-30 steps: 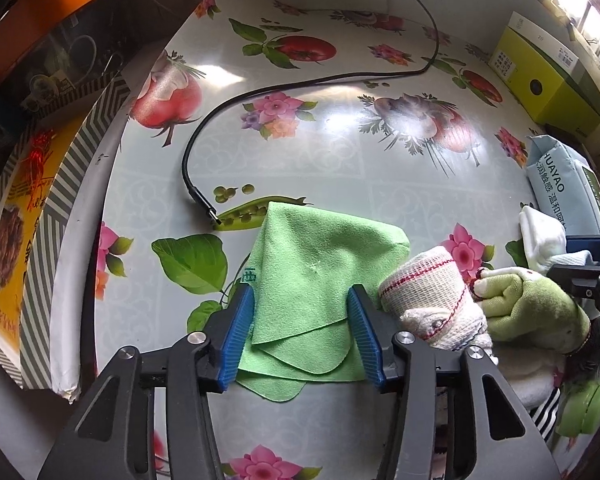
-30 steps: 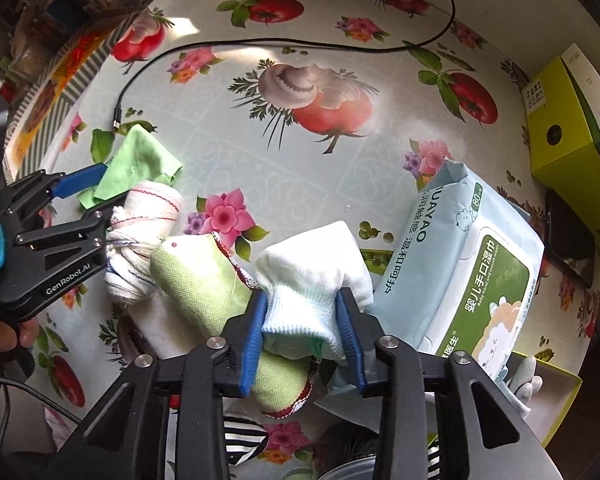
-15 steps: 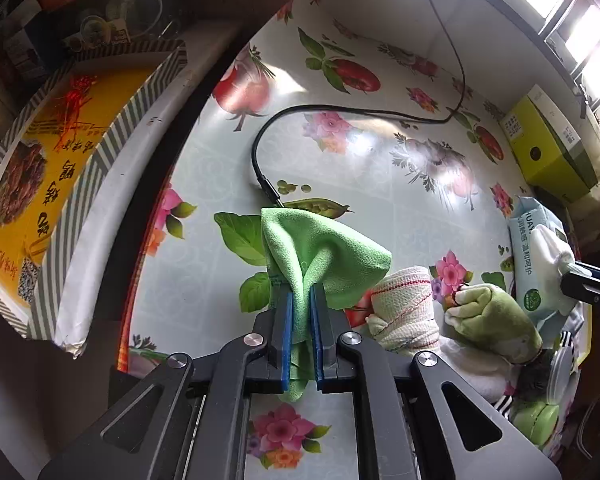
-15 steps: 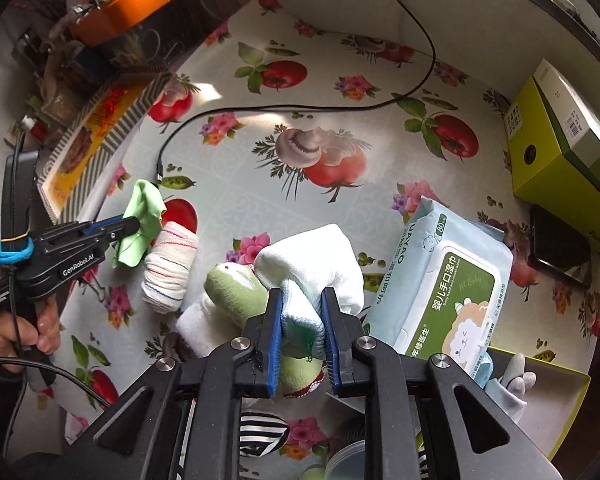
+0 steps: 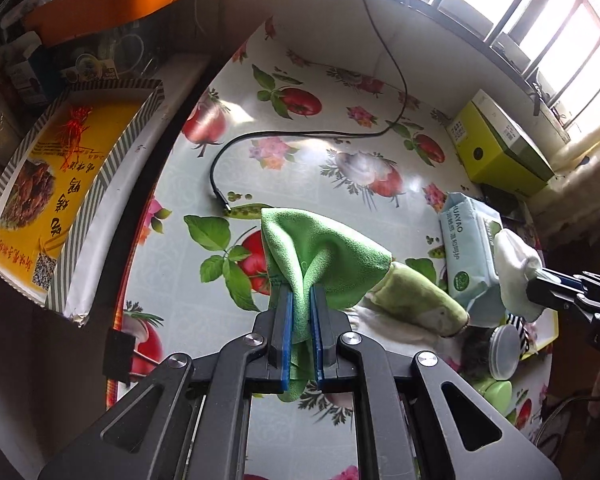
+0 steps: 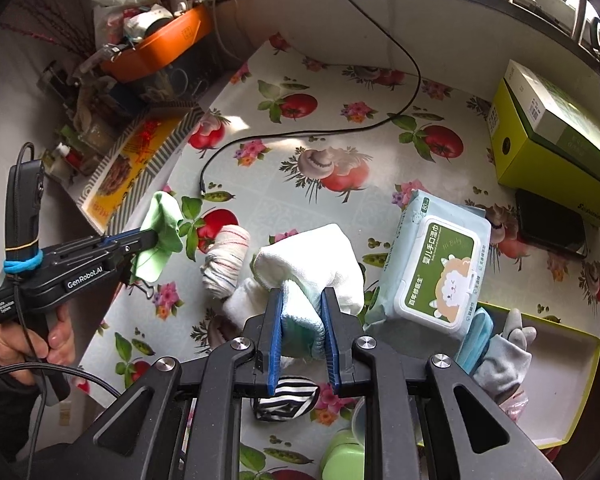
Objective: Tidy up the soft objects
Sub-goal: 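Carry the green cloth and white sock over the yellow-rimmed tray with both grippers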
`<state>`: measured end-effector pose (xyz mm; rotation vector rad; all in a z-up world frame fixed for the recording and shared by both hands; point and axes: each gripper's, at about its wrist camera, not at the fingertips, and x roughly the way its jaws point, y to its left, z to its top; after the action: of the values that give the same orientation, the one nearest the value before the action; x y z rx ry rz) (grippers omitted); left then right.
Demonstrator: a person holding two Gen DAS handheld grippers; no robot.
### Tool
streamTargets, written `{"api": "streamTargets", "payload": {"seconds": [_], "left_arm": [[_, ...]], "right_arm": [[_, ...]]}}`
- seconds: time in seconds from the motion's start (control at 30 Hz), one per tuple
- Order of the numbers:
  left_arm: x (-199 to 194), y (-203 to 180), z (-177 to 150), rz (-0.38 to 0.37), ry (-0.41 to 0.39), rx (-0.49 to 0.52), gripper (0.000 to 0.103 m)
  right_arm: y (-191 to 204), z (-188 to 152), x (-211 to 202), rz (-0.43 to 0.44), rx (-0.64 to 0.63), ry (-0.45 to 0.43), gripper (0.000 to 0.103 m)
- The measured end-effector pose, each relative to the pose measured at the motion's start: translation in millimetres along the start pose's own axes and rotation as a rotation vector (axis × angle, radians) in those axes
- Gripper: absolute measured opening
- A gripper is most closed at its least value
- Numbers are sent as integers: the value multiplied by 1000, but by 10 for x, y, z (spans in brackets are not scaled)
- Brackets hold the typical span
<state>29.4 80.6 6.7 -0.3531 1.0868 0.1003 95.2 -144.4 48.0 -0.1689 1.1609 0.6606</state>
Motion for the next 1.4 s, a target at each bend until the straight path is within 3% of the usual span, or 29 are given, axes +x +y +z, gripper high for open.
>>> {"api": "streamTargets", "payload": {"seconds": [0.53,1.03,1.4], "left_arm": [[-114,-752,-109,-95,32,145,8],[-105,-1252,-134,-130,62,240,8],[-22,-1636,-99,-154,85,315,8]], "right_arm": [[-281,-434,-481,-24,96,-69,17],[-603,-634,-599,-26,175,-97,17],[-1075,-812,-695,-60,280,-118,17]]}}
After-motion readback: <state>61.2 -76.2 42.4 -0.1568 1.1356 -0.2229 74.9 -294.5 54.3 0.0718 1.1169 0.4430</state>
